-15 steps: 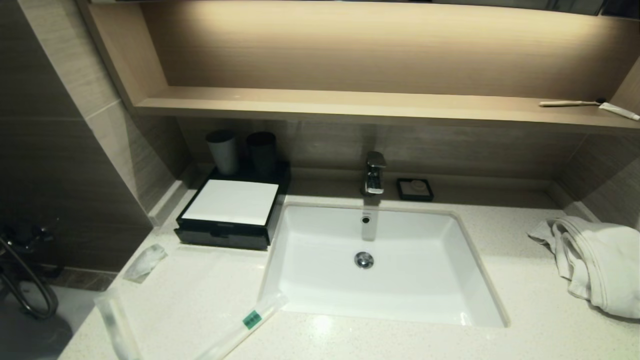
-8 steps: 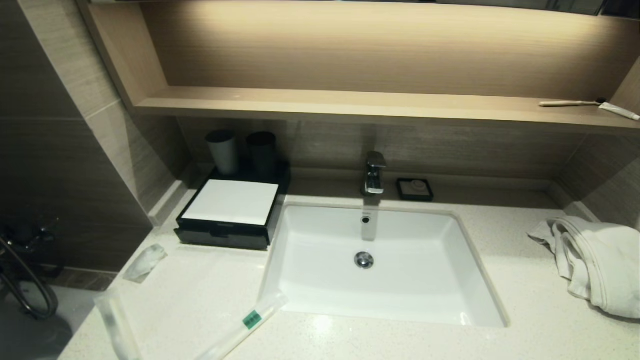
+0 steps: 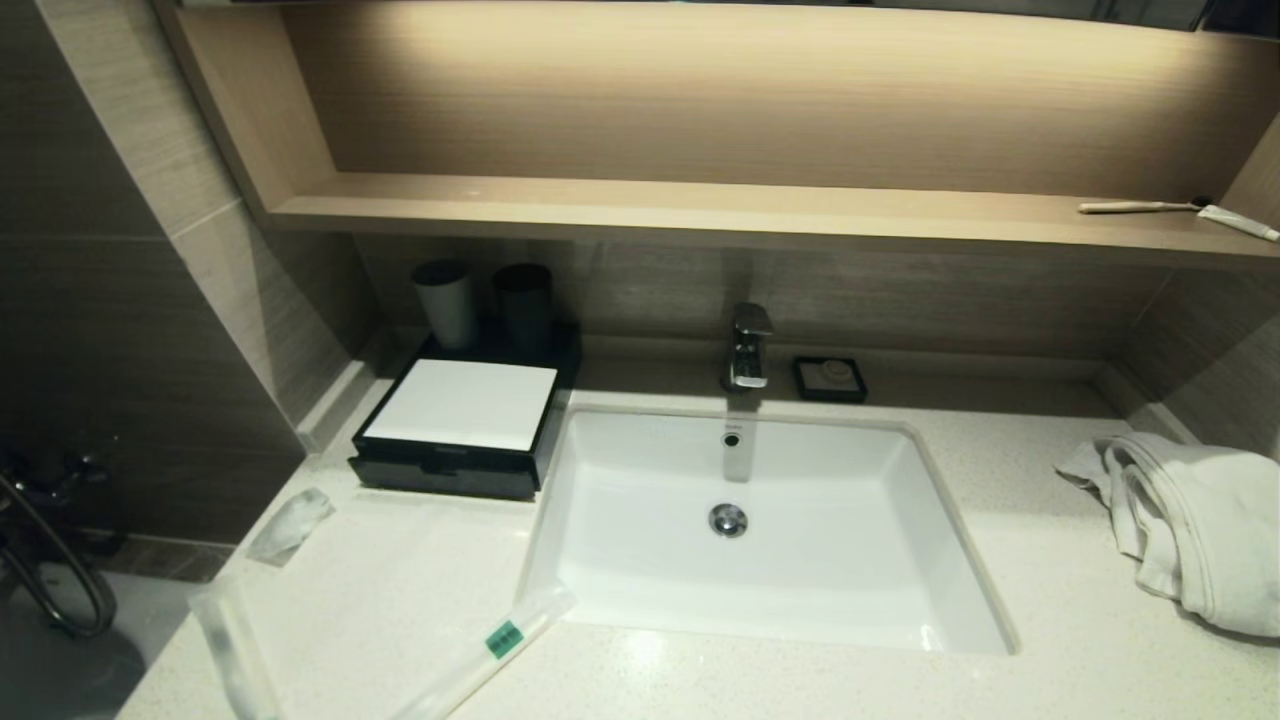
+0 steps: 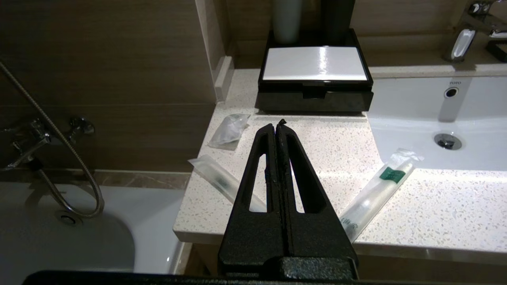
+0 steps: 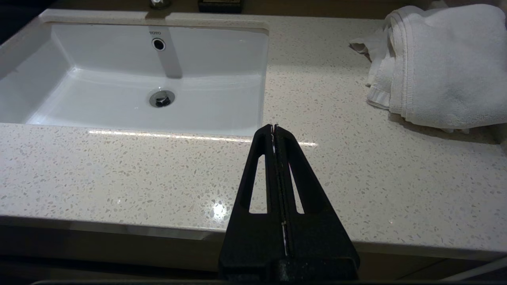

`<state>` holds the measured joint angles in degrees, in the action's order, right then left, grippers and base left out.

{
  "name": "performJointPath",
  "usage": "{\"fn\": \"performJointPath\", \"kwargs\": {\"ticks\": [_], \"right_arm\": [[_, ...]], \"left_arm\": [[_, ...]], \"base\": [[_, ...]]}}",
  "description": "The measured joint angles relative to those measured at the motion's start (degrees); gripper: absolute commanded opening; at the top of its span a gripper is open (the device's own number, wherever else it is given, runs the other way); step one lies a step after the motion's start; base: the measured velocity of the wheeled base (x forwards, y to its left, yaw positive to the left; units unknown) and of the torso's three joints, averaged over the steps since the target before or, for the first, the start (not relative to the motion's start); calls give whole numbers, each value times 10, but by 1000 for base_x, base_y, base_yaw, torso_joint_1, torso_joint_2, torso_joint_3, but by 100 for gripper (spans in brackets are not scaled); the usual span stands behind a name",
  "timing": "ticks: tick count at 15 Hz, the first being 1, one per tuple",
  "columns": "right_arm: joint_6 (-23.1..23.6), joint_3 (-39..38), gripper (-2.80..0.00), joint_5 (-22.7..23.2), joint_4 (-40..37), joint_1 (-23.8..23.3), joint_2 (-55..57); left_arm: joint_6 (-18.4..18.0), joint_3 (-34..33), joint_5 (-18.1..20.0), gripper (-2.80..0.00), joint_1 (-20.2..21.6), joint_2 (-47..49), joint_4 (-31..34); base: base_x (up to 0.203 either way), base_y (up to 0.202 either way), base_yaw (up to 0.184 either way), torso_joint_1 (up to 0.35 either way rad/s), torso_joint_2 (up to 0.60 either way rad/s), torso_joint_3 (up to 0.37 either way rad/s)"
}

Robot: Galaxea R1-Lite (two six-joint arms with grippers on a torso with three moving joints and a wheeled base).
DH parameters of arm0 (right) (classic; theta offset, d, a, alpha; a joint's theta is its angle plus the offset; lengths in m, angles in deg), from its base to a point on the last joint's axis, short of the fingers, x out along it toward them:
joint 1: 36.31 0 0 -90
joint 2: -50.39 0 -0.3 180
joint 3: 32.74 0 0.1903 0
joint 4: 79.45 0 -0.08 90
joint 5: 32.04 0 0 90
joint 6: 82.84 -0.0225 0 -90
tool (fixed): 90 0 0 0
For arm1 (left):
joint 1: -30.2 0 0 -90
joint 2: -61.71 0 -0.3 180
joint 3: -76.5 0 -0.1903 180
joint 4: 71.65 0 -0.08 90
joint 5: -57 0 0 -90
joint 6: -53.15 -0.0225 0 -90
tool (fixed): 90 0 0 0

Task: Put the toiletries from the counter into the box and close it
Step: Open the drawer

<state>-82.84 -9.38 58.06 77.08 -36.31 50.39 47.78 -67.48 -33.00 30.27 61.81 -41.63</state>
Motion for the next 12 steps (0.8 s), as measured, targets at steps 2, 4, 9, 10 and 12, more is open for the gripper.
{"fn": "performJointPath", "kwargs": {"ticks": [2, 4, 9, 10, 12], "right_arm": [[0, 0, -280, 0, 0, 0, 0], [0, 0, -280, 0, 0, 0, 0], [0, 0, -280, 0, 0, 0, 0], [0, 0, -280, 0, 0, 0, 0], [0, 0, -280, 0, 0, 0, 0]], "left_arm": [[-10, 46, 1, -280, 0, 0, 36], [-27, 94, 9, -280, 0, 0, 70], [-61, 175, 13, -280, 0, 0, 121], [-66, 190, 15, -280, 0, 0, 122], [-74, 220, 16, -280, 0, 0, 129]], "base": [[0, 0, 0, 0, 0, 0], [0, 0, 0, 0, 0, 0], [0, 0, 0, 0, 0, 0], [0, 0, 0, 0, 0, 0], [0, 0, 0, 0, 0, 0]]}}
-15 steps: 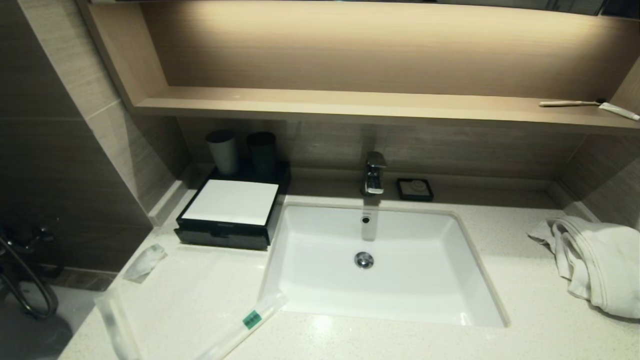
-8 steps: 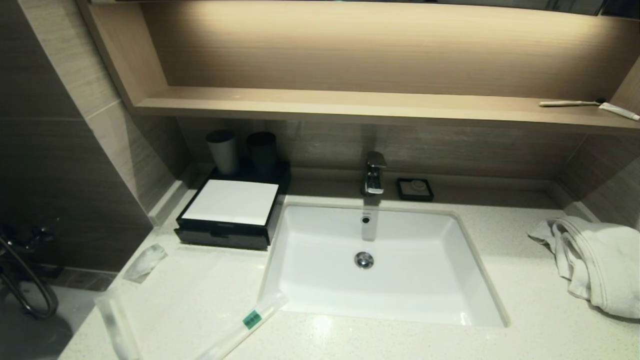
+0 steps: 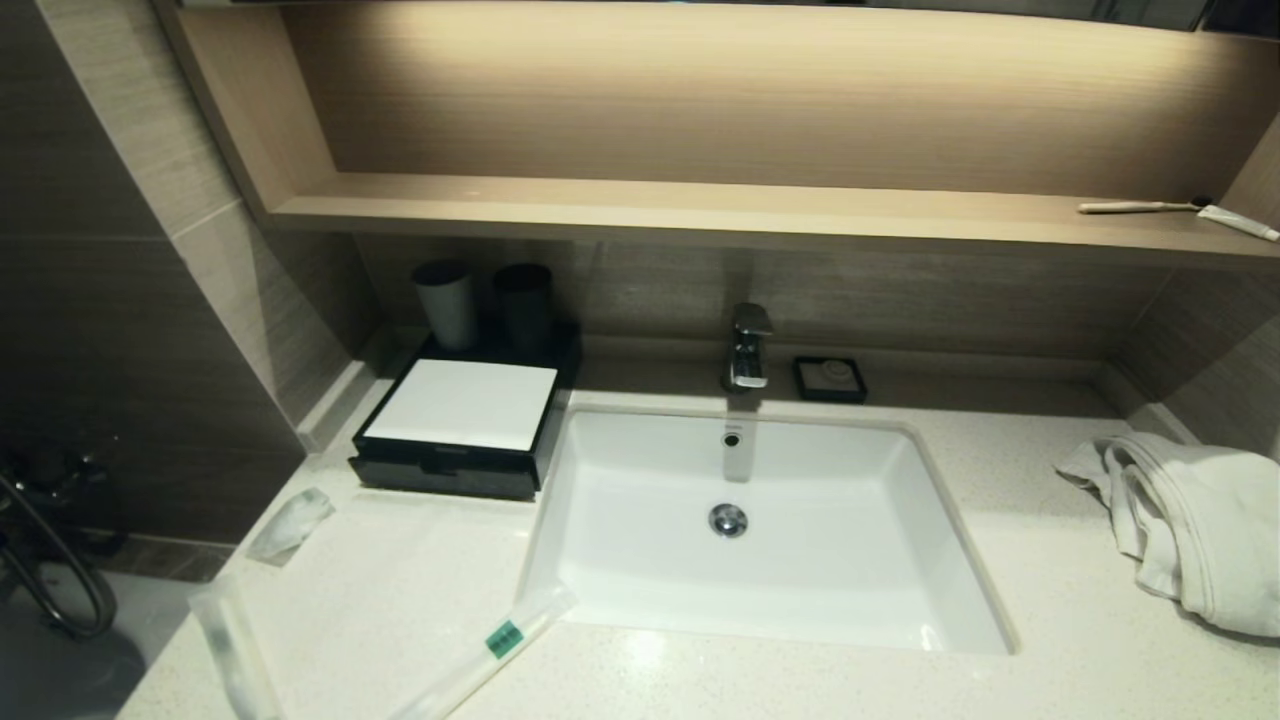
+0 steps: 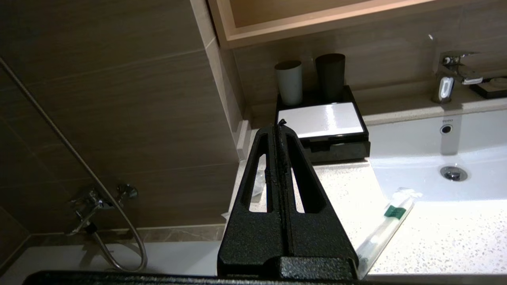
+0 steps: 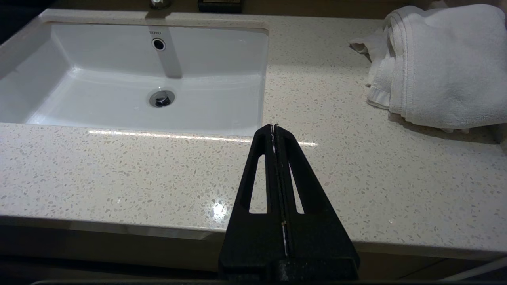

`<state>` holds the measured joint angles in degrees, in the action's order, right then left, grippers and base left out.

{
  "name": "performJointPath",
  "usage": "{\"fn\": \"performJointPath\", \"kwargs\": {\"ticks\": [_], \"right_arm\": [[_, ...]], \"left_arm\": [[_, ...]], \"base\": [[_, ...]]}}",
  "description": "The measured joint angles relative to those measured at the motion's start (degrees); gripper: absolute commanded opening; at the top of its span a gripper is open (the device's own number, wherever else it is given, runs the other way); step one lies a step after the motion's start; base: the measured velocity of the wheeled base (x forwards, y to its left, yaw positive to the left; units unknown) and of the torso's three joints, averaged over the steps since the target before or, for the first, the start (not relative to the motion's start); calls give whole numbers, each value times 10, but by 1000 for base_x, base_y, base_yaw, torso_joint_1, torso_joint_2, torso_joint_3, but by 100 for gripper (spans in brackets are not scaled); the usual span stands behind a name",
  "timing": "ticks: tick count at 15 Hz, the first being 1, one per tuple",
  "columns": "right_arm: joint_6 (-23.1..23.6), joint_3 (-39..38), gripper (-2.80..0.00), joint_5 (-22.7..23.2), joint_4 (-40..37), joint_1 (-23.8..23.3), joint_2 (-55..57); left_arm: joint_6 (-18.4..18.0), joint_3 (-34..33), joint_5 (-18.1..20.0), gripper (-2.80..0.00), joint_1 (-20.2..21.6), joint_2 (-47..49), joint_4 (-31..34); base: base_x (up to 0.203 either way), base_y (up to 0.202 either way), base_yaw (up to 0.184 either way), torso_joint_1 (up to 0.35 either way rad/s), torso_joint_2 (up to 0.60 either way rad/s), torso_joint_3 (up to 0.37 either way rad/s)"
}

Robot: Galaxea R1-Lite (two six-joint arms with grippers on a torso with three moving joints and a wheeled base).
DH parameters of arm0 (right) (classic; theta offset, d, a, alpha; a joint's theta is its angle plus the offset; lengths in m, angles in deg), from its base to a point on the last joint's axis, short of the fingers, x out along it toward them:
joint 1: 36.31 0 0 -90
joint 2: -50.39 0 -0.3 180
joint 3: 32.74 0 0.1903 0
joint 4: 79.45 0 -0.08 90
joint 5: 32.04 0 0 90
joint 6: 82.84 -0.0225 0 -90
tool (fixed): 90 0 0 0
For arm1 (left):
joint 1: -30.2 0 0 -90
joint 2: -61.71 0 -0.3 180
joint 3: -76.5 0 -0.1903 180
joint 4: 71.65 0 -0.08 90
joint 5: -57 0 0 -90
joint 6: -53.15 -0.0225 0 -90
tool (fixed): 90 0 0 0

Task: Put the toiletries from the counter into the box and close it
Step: Open the drawer

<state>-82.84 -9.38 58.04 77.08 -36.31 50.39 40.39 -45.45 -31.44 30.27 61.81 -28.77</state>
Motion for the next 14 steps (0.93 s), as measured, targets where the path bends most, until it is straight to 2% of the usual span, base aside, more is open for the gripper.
{"fn": "performJointPath", "kwargs": {"ticks": [9, 14], "right_arm": [[0, 0, -280, 0, 0, 0, 0], [0, 0, -280, 1, 0, 0, 0]], "left_arm": [[-1, 122, 0, -280, 0, 1, 64], [2, 186, -6, -280, 0, 89, 38]], "base": [[0, 0, 0, 0, 0, 0], [0, 0, 0, 0, 0, 0]]}}
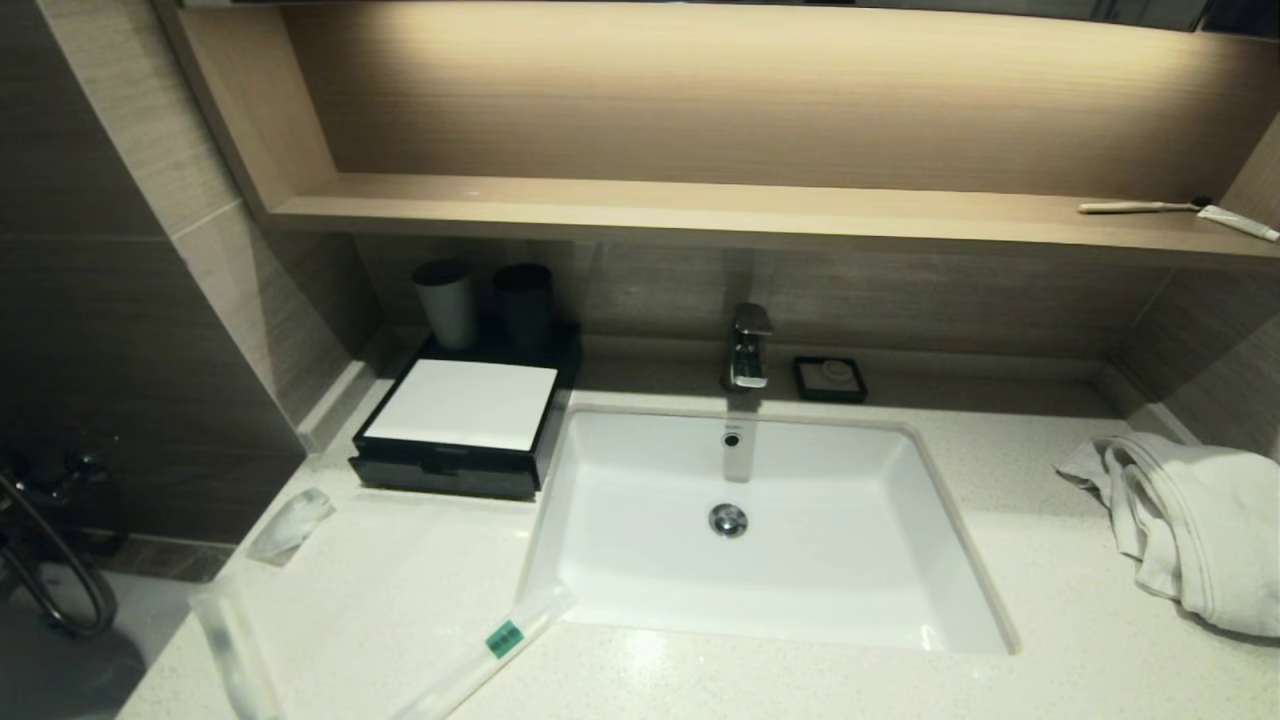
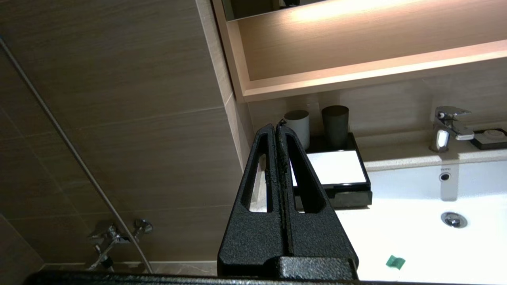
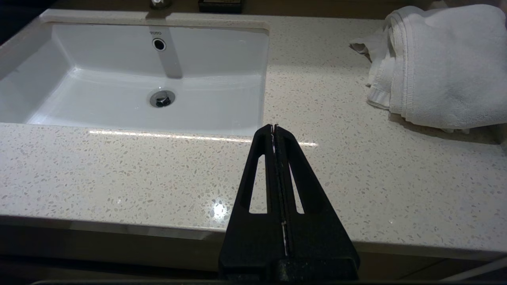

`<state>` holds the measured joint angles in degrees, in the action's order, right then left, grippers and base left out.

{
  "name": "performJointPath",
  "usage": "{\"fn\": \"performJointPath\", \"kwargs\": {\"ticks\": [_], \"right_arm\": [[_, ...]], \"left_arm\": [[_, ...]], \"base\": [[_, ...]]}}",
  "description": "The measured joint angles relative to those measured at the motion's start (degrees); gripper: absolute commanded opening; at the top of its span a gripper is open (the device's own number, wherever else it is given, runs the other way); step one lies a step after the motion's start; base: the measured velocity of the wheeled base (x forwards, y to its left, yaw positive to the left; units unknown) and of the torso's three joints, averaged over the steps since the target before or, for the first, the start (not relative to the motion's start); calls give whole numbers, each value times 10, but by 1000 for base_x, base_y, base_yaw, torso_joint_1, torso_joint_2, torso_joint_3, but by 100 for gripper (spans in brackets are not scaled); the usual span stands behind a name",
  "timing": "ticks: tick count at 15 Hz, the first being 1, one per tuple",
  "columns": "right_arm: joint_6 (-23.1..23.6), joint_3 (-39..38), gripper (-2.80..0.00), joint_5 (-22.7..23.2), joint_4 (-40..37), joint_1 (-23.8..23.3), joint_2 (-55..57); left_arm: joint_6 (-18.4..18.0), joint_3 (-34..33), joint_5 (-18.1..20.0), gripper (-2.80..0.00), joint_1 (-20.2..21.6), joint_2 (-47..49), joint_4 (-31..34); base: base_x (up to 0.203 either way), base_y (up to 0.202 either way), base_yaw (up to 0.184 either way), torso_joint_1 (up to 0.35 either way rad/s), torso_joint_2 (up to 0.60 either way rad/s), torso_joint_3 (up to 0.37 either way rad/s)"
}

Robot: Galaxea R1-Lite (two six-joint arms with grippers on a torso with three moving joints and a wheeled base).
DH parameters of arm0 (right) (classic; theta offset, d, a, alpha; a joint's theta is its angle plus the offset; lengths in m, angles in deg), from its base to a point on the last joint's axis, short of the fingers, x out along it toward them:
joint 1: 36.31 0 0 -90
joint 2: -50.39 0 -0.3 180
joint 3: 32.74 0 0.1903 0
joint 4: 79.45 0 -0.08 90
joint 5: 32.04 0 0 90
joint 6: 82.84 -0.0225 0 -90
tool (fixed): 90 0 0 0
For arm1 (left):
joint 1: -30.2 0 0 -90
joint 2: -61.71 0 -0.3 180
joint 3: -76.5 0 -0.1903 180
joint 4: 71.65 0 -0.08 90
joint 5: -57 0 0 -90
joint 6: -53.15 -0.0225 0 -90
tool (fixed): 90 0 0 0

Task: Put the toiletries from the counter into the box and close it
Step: Open the drawer

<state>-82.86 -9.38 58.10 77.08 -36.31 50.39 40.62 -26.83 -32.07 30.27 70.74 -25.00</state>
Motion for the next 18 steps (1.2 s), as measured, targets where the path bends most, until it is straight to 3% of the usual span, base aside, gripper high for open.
{"fn": "performJointPath", "kwargs": {"ticks": [6, 11, 18], "right_arm": [[0, 0, -280, 0, 0, 0, 0], [0, 0, -280, 0, 0, 0, 0], [0, 0, -280, 0, 0, 0, 0]], "left_arm": [[2, 5, -13, -280, 6, 157, -43], [3, -57, -19, -280, 7, 272, -149], [30, -123, -17, -280, 3, 384, -227]], "base": [[0, 0, 0, 0, 0, 0], [0, 0, 0, 0, 0, 0], [0, 0, 0, 0, 0, 0]]}}
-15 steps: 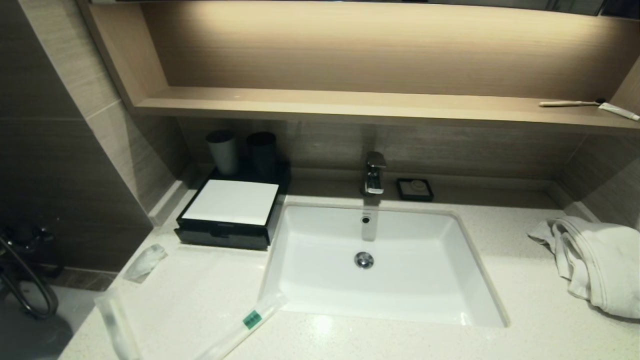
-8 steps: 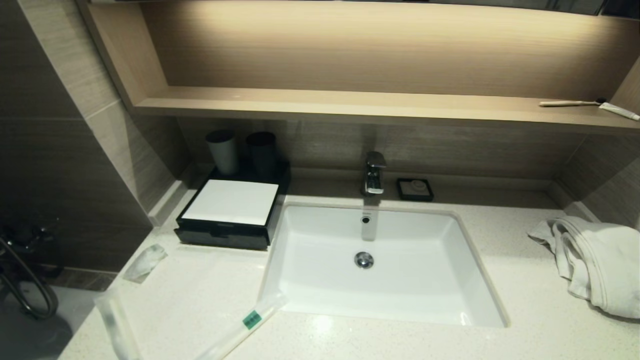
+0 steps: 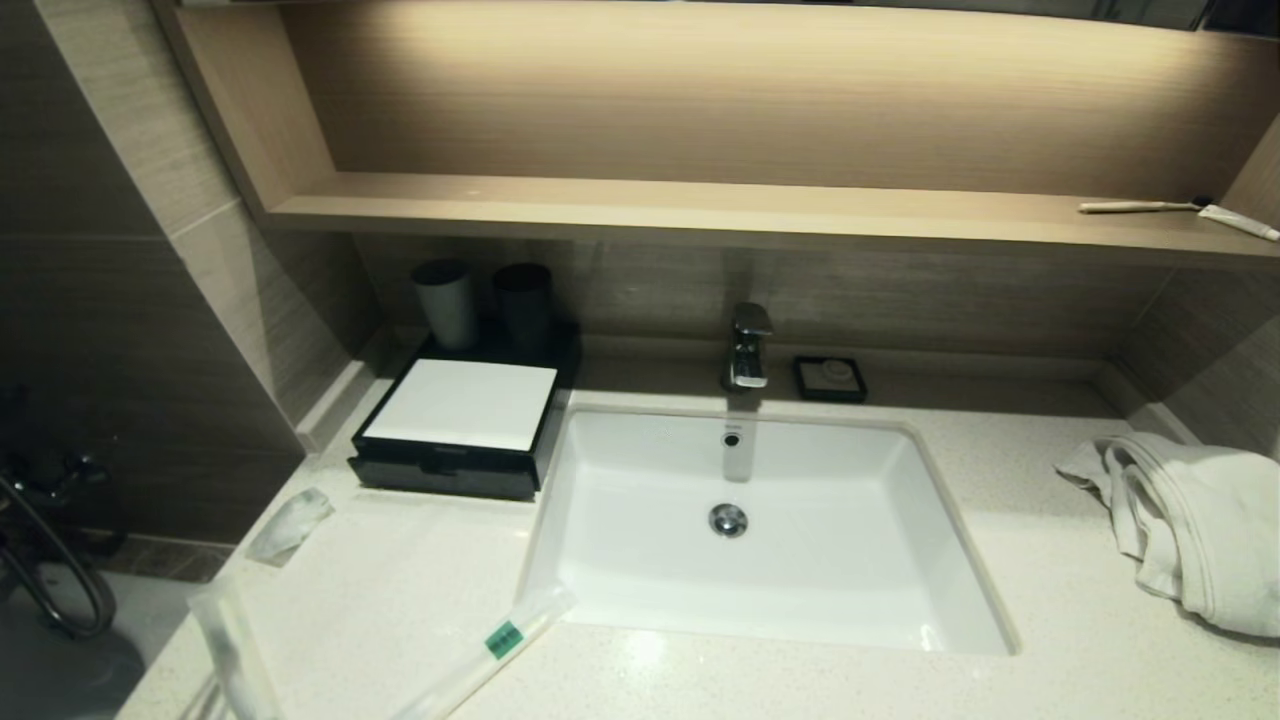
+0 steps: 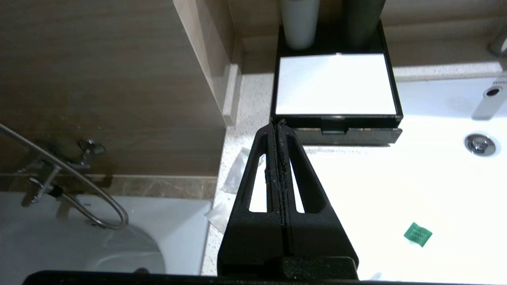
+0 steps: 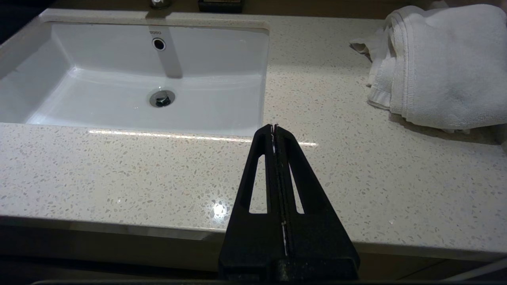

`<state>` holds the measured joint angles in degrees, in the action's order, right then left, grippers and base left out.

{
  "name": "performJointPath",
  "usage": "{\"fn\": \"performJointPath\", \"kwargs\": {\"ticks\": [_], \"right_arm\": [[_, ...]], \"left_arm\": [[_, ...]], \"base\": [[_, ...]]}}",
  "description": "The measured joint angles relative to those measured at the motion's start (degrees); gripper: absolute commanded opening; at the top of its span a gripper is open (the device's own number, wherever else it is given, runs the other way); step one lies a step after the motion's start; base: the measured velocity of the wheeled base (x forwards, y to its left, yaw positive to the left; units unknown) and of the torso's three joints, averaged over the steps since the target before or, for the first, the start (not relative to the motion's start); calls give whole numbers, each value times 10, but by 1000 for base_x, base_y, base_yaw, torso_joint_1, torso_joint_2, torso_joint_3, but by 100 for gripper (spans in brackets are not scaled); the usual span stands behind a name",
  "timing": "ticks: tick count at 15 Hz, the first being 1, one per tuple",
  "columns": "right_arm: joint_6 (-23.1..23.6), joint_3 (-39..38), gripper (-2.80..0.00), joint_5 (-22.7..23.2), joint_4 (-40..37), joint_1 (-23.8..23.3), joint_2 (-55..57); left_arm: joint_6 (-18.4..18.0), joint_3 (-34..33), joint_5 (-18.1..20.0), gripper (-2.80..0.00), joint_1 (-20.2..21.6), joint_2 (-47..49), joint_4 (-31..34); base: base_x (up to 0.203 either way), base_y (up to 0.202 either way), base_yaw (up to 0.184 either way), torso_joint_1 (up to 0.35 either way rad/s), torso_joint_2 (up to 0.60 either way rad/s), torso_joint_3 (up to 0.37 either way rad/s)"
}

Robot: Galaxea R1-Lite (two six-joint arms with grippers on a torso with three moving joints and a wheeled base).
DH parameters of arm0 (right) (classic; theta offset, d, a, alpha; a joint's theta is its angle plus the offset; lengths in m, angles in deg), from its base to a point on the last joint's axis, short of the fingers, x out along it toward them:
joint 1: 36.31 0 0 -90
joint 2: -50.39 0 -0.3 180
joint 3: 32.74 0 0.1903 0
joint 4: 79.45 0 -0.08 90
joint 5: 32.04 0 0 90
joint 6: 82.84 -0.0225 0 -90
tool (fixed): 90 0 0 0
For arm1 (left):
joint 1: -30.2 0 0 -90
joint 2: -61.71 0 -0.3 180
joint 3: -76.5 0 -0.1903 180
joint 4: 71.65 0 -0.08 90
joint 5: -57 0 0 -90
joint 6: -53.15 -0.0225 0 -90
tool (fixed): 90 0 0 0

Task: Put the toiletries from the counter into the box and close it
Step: Open the drawer

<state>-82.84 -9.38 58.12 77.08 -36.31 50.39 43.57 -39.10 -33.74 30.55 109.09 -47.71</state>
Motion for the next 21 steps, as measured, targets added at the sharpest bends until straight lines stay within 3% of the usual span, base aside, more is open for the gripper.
{"fn": "performJointPath", "kwargs": {"ticks": [2, 5, 10, 21], "right_arm": [[0, 0, -280, 0, 0, 0, 0], [0, 0, -280, 0, 0, 0, 0], [0, 0, -280, 0, 0, 0, 0], [0, 0, -280, 0, 0, 0, 0]], "left_arm": [[11, -6, 1, -280, -3, 22, -3], [66, -11, 1, -280, -15, 55, -14], [81, -30, 1, -280, -44, 94, -24], [105, -71, 1, -280, -48, 176, -88]], "base": [[0, 0, 0, 0, 0, 0], [0, 0, 0, 0, 0, 0], [0, 0, 0, 0, 0, 0], [0, 0, 0, 0, 0, 0]]}}
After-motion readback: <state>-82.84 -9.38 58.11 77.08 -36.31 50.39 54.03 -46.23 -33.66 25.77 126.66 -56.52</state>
